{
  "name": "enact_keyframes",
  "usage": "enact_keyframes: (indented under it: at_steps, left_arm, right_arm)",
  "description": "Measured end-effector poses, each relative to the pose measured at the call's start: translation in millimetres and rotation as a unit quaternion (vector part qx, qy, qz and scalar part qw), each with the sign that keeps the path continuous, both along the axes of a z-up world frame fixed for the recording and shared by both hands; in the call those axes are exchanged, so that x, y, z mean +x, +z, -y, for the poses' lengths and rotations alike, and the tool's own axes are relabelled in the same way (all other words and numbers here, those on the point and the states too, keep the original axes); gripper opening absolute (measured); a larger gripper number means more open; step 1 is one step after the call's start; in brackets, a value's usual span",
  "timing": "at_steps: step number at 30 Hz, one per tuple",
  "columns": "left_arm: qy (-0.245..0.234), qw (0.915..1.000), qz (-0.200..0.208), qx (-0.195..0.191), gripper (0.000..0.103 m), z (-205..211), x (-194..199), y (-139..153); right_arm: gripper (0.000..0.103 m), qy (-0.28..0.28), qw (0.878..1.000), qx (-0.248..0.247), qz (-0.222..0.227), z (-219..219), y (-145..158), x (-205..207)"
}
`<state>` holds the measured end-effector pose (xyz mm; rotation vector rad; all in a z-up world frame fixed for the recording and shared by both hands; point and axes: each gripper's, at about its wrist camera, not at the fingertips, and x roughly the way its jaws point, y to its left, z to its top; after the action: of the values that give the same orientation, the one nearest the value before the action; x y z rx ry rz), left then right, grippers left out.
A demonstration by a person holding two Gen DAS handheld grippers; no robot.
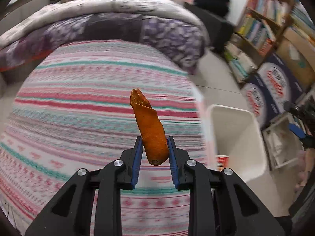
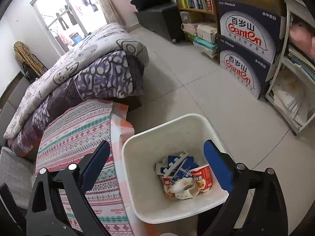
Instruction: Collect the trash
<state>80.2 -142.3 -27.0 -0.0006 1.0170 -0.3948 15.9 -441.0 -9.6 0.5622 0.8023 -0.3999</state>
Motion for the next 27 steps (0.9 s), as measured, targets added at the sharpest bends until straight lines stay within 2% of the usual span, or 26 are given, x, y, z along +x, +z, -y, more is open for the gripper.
enact_keyframes:
  at_steps: [4,6,7,8,10,12,14,16,18,21,22,23,25,26,27]
  left_arm:
    - [-0.051,0.9976,-0.014,-0.044,0.027,42.6,-5.0,0.4]
    - [-0.078,0.9916,-0.042,-0.094,0.027,60.9,-3.5,-1.9]
    - [-0.088,0.9878,-0.050,-0.118,0.029,68.0,-3.0,-2.4]
    - [-0.095,0.9846,-0.054,-0.136,0.040,73.5,-2.4,-2.3]
    - [-0.099,0.9807,-0.058,-0.158,0.048,77.3,-3.3,-2.5]
    - [-0.100,0.9785,-0.064,-0.169,0.050,74.6,-5.8,-2.1]
    - [-0.085,0.9842,-0.050,-0.147,0.056,64.1,-9.2,1.1]
    - [-0.066,0.9905,-0.023,-0.119,0.062,50.6,-11.1,7.5]
    - [-0.038,0.9958,0.014,-0.083,0.063,31.7,-12.8,17.3]
    - [0.011,0.9958,0.080,-0.043,0.069,-0.6,-16.2,41.0]
    - [0.028,0.9937,0.104,-0.032,0.077,-11.3,-18.3,49.6]
    - [0.049,0.9898,0.133,-0.016,0.081,-22.9,-23.1,59.7]
    - [0.095,0.9711,0.217,0.023,0.093,-45.8,-40.6,84.2]
    - [0.115,0.9576,0.261,0.038,0.097,-54.7,-52.0,95.0]
    - [0.137,0.9391,0.311,0.052,0.097,-64.7,-64.1,106.0]
  right_arm:
    - [0.093,-0.010,1.000,0.003,0.007,8.8,2.7,-7.0]
    - [0.094,-0.017,1.000,0.005,0.013,12.3,4.7,-10.2]
    - [0.094,-0.020,1.000,0.007,0.017,13.9,5.8,-11.7]
    - [0.094,-0.022,1.000,0.009,0.021,14.8,7.2,-12.5]
    - [0.094,-0.022,0.999,0.012,0.028,13.8,10.1,-13.2]
    - [0.094,-0.019,0.999,0.014,0.035,10.4,12.4,-12.9]
    - [0.095,-0.007,0.999,0.012,0.042,1.2,16.4,-10.2]
    - [0.095,0.009,0.999,0.002,0.046,-11.2,21.1,-5.8]
    - [0.096,0.023,0.998,-0.014,0.048,-25.0,26.2,-2.3]
    - [0.096,0.038,0.995,-0.064,0.068,-53.8,41.8,-1.5]
    - [0.096,0.040,0.993,-0.083,0.076,-61.9,48.1,-2.9]
    - [0.096,0.045,0.990,-0.105,0.086,-73.5,55.3,-4.5]
    - [0.096,0.056,0.984,-0.133,0.104,-93.5,67.0,-8.6]
    - [0.096,0.063,0.980,-0.147,0.118,-105.2,72.8,-12.0]
    - [0.096,0.070,0.976,-0.159,0.130,-117.1,77.3,-15.6]
